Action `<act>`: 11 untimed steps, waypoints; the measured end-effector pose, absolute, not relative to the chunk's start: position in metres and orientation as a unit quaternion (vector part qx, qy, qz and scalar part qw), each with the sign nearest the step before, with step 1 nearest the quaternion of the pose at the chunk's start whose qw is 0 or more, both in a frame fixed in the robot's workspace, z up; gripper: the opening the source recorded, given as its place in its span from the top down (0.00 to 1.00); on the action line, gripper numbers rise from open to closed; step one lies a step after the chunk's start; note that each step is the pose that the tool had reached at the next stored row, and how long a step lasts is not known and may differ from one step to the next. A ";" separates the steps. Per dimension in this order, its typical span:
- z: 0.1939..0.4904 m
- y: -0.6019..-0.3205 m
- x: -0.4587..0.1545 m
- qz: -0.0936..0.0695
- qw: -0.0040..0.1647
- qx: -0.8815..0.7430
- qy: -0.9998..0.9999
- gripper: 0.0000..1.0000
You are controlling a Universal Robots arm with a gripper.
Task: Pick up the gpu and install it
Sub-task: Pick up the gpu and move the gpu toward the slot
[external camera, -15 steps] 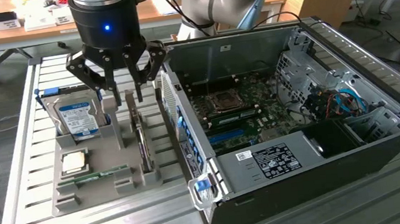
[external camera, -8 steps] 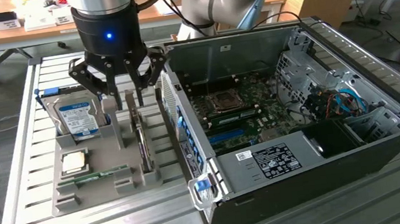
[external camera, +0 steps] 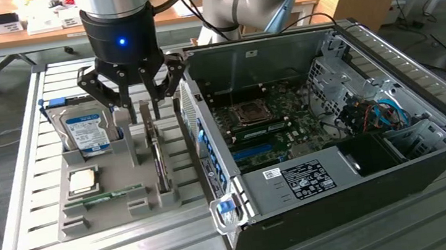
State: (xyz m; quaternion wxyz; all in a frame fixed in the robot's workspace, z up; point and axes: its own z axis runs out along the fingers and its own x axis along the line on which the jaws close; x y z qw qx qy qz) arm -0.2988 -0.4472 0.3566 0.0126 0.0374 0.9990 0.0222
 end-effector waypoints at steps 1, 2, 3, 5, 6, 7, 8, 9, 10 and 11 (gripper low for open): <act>0.356 -0.447 -0.299 0.022 0.013 0.037 0.999 0.58; 0.356 -0.447 -0.299 0.022 0.012 0.037 0.999 0.58; 0.356 -0.447 -0.299 0.022 0.012 0.037 0.999 0.58; 0.355 -0.447 -0.299 0.022 0.012 0.037 0.999 0.58; 0.355 -0.447 -0.299 0.022 0.013 0.037 0.999 0.58; 0.354 -0.447 -0.299 0.022 0.013 0.037 0.999 0.58; 0.354 -0.447 -0.299 0.022 0.012 0.037 0.999 0.58; 0.353 -0.447 -0.299 0.022 0.012 0.037 0.999 0.58; 0.353 -0.447 -0.299 0.022 0.012 0.037 0.999 0.58; 0.353 -0.447 -0.299 0.022 0.012 0.037 0.999 0.58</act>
